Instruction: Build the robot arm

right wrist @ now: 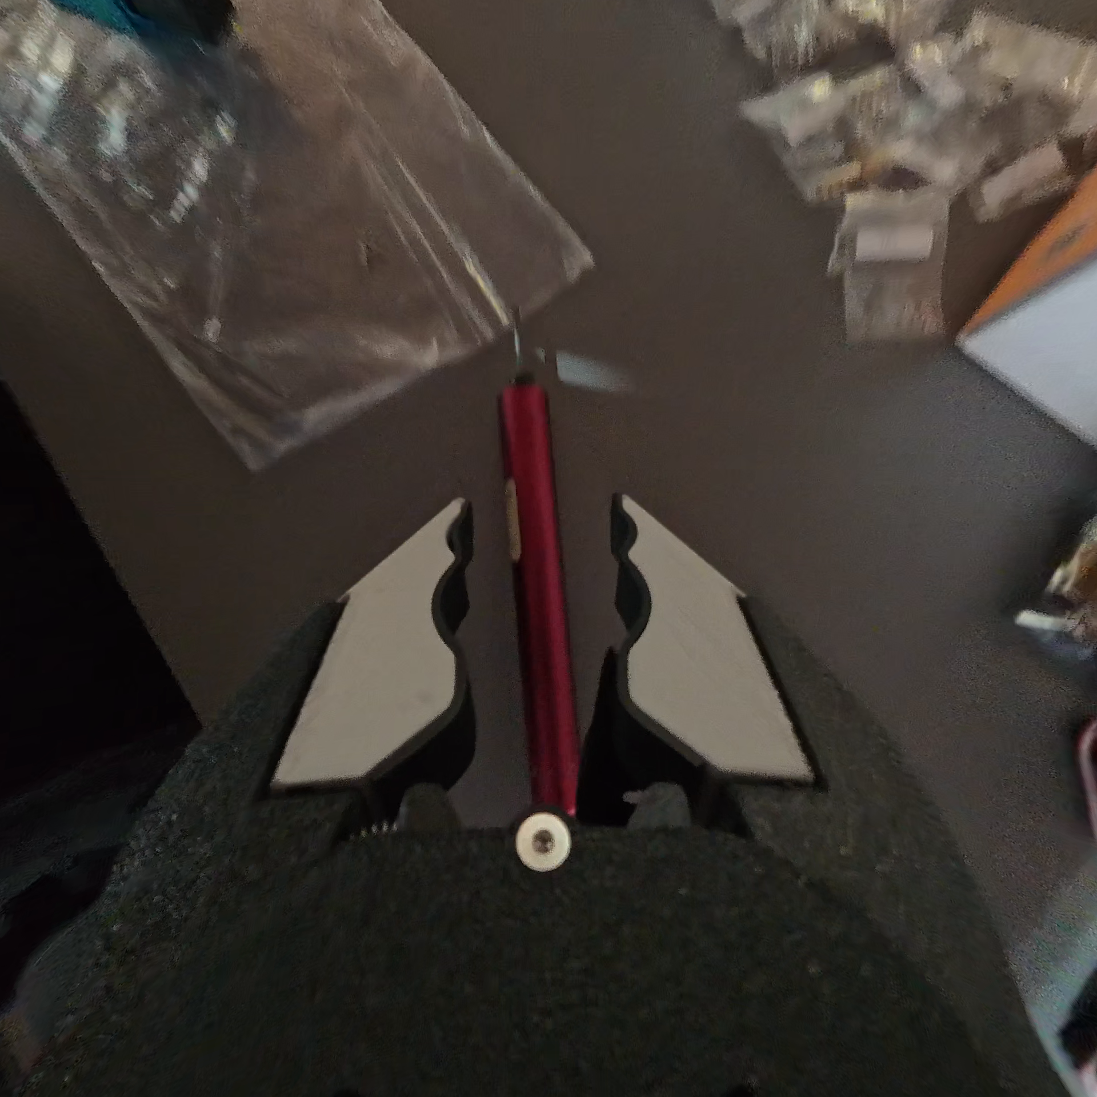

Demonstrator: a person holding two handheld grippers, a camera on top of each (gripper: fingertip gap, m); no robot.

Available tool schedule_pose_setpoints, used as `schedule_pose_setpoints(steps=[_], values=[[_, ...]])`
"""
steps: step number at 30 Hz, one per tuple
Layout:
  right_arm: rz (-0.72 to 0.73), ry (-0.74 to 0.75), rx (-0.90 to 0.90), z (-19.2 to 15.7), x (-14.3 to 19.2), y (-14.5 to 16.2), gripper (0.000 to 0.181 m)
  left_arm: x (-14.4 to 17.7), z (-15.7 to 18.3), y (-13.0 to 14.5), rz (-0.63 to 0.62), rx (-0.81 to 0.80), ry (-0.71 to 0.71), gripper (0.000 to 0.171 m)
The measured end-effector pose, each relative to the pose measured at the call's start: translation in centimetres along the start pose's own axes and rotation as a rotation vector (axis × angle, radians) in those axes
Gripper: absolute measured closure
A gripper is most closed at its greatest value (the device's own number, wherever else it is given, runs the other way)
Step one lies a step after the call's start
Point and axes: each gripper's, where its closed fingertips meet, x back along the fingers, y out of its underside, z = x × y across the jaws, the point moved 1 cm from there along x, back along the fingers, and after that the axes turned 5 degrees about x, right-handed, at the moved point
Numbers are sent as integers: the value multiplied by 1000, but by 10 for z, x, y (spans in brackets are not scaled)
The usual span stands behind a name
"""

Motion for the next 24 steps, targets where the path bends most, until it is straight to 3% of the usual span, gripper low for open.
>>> schedule_pose_setpoints(steps=[4,7,11,14,18,20,24], values=[[52,62,-80,0,-6,27,134,-41,16,-52,-16,-175,65,127],[64,54,-81,-2,-10,35,137,-89,44,-65,-120,-335,114,127],[66,75,-28,-6,-8,40,142,-156,95,-55,-231,-582,156,124],[84,49,-40,-8,-6,43,143,-209,121,-24,-324,-739,189,124],[90,34,-38,-8,-8,45,151,-260,133,-3,-387,-780,241,124],[93,26,-47,-7,-8,45,161,-276,134,0,-399,-800,251,122],[129,-9,-88,0,-5,41,162,-299,129,7,-413,-959,198,117]])
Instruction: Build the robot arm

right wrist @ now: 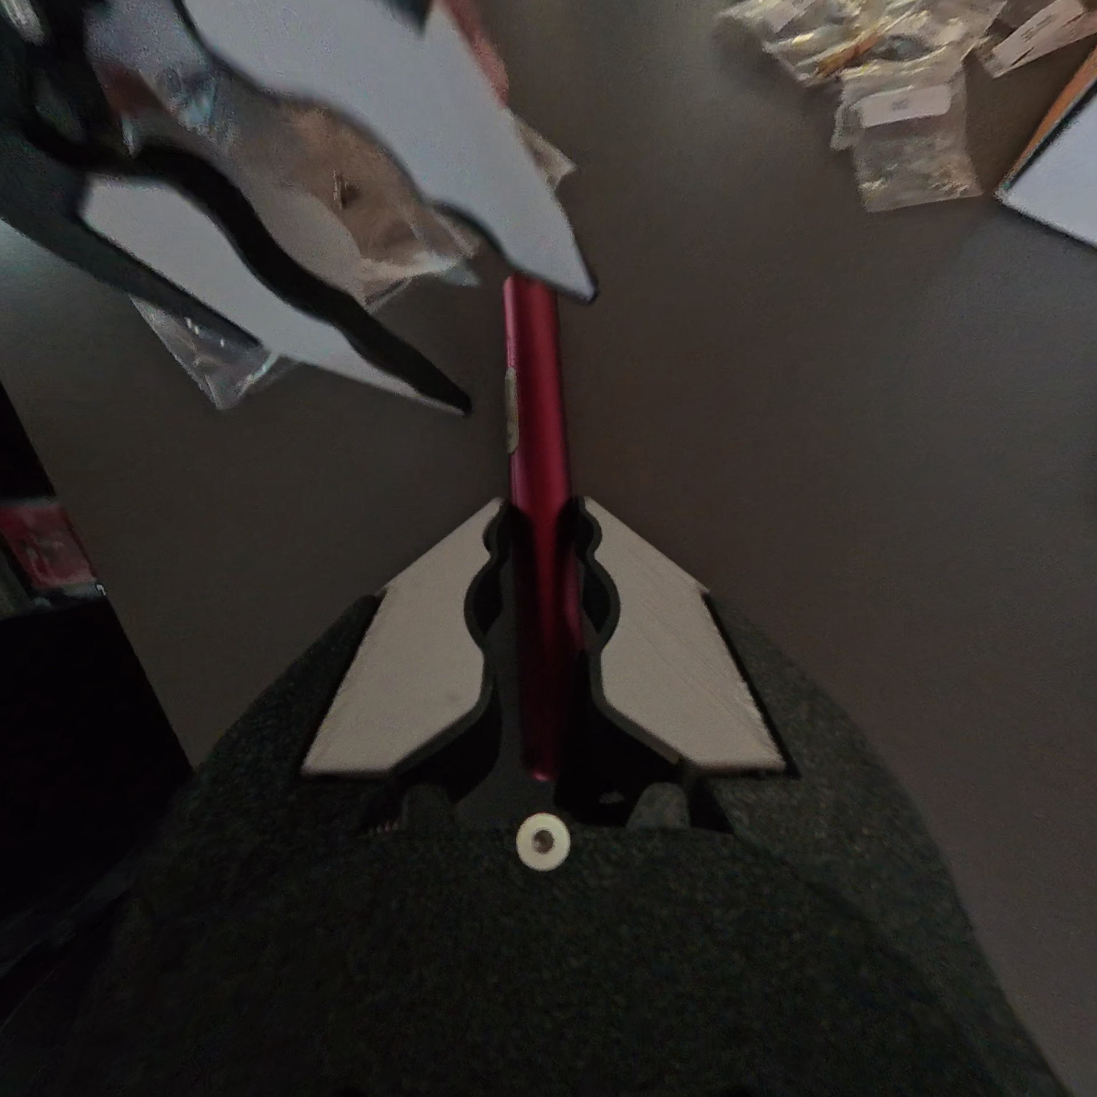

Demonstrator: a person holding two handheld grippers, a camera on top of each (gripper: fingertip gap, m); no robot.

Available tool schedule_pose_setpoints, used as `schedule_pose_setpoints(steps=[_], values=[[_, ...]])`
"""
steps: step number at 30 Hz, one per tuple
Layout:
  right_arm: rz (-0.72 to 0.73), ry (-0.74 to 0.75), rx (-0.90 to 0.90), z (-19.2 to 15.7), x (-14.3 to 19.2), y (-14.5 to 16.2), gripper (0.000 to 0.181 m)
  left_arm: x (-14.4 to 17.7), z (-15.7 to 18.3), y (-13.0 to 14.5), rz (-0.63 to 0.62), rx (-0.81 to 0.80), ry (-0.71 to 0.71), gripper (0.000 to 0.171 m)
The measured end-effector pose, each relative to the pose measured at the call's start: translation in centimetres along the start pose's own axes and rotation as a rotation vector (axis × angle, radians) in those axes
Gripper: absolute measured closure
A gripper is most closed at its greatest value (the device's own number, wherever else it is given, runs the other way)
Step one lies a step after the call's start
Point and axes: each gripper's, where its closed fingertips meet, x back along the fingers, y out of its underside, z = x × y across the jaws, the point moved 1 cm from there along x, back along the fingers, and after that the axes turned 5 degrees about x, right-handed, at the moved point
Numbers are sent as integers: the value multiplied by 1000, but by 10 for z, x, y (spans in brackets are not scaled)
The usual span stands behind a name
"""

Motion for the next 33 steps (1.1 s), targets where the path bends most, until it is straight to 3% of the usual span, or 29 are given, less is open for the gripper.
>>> schedule_pose_setpoints(steps=[9,11,12,16,18,20,22,24,27,30,33], values=[[107,-15,60,11,35,-21,162,-13,-32,-6,-76,-180,-278,123],[124,-18,107,7,44,-31,163,-12,-40,-13,-59,-208,-343,135],[124,-7,124,7,48,-35,162,-10,-43,-17,-50,-223,-376,152],[159,62,189,11,68,-54,156,5,-61,-29,6,-182,-496,157],[251,173,207,19,95,-70,148,14,-73,-29,25,-134,-533,158],[378,311,177,30,143,-78,137,25,-85,-27,51,-106,-587,159],[518,449,108,42,193,-66,135,38,-96,-22,66,-76,-625,158],[634,475,24,46,210,-43,128,50,-104,-18,84,-33,-649,158],[632,290,-74,30,153,-41,123,64,-111,-14,101,28,-661,158],[719,161,-74,1,97,-91,133,71,-111,-16,116,48,-665,158],[720,62,-94,-13,62,-130,126,75,-105,-16,107,10,-682,158]])
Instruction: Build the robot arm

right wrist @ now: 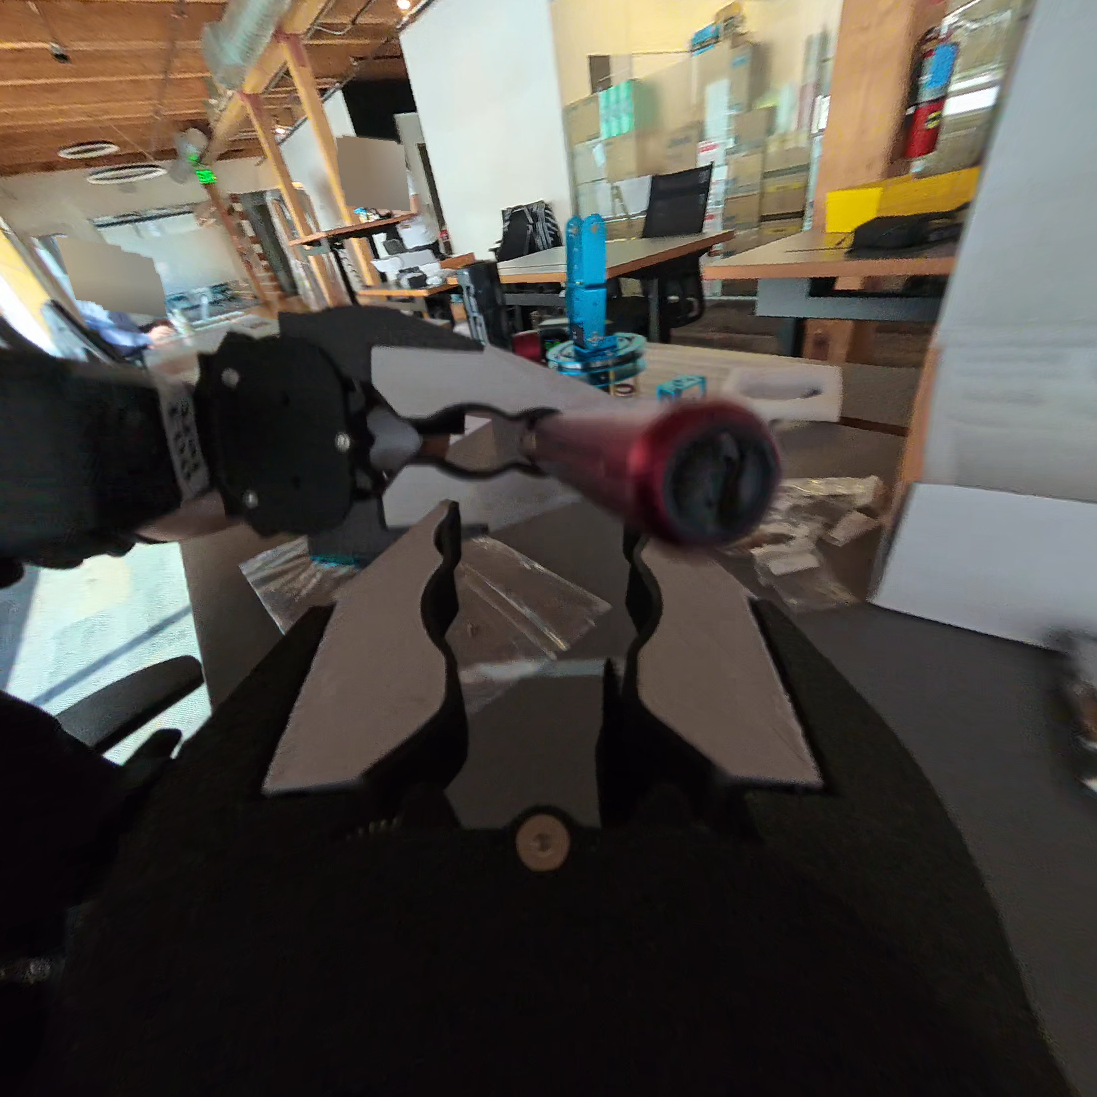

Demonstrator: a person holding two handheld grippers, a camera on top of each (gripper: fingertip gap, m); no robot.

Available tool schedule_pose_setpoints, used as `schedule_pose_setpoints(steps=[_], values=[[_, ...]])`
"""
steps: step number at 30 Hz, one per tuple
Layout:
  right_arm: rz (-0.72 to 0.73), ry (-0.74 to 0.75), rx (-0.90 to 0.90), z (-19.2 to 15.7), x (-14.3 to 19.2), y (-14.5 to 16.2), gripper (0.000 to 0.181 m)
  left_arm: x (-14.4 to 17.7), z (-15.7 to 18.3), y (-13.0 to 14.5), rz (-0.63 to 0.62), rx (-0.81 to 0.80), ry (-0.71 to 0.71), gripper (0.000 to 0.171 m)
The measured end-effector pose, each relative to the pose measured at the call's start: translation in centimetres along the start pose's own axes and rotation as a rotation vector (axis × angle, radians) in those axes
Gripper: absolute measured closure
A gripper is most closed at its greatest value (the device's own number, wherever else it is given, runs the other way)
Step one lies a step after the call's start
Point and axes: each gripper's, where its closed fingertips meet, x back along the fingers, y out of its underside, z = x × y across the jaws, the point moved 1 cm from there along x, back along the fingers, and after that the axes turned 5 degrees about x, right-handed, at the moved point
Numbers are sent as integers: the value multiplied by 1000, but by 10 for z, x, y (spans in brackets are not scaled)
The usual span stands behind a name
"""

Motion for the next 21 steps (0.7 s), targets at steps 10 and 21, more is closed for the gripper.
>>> schedule_pose_setpoints(steps=[10,21], values=[[19,-81,-41,-15,-52,-2,155,16,3,6,12,-15,-31,157],[-4,-102,7,-11,-59,3,160,30,-7,45,-42,-31,6,138]])
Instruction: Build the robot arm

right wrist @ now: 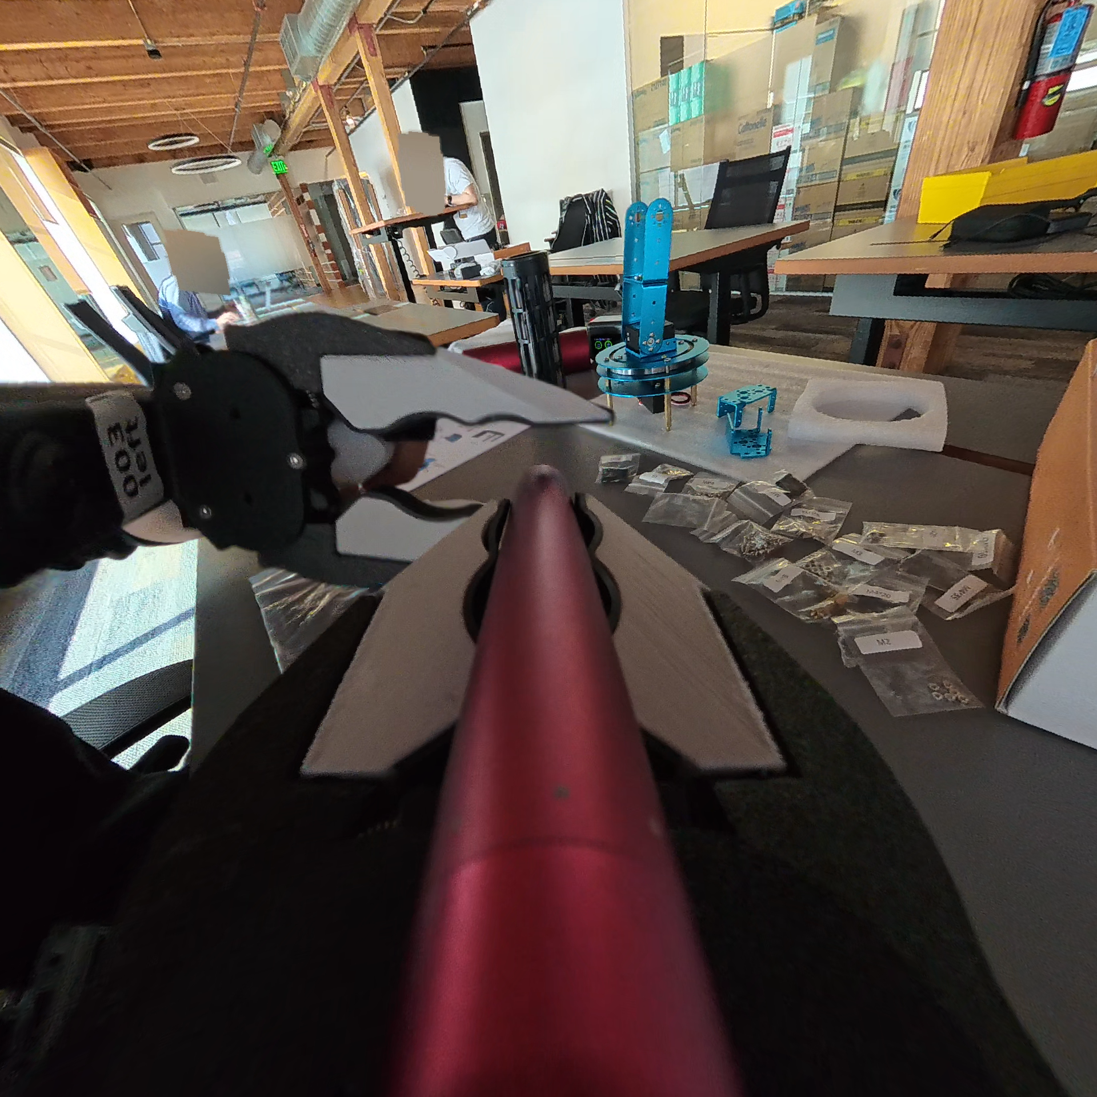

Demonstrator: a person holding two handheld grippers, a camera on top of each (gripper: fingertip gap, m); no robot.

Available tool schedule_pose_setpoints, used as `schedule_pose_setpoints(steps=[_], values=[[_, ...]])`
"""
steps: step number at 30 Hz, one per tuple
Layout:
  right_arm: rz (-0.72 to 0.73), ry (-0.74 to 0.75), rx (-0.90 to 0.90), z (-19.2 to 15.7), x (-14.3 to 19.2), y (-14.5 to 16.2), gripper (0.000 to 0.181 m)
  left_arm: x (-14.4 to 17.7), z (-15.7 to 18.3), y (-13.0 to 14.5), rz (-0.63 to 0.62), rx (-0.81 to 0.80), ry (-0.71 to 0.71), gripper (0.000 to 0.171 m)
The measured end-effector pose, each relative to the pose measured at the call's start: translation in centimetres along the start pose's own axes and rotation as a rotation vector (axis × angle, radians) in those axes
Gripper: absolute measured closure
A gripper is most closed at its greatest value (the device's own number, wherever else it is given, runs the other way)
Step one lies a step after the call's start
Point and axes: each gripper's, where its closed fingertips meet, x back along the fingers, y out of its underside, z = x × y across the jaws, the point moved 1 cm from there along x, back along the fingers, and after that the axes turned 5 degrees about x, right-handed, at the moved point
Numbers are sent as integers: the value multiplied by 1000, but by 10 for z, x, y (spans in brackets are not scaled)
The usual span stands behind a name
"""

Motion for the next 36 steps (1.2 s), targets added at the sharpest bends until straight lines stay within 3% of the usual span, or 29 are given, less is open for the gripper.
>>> schedule_pose_setpoints(steps=[7,10,15,18,26,30,33,36], values=[[18,-49,8,2,-7,1,159,68,-26,85,-141,160,19,135],[41,-85,17,-4,-15,-2,159,100,-23,105,-157,283,63,136],[62,-178,4,-25,-36,-7,158,122,-3,84,-75,375,117,135],[60,-204,-18,-33,-47,-8,158,122,-5,80,-96,320,45,134],[68,-229,-85,-33,-53,-8,158,150,-18,114,-155,482,5,134],[83,-280,-71,-53,-57,-15,160,159,-15,114,-94,772,105,135],[135,-318,-48,-79,-62,-27,159,158,-15,89,55,1078,214,136],[180,-339,-30,-99,-65,-35,160,160,-26,82,198,1332,239,141]])
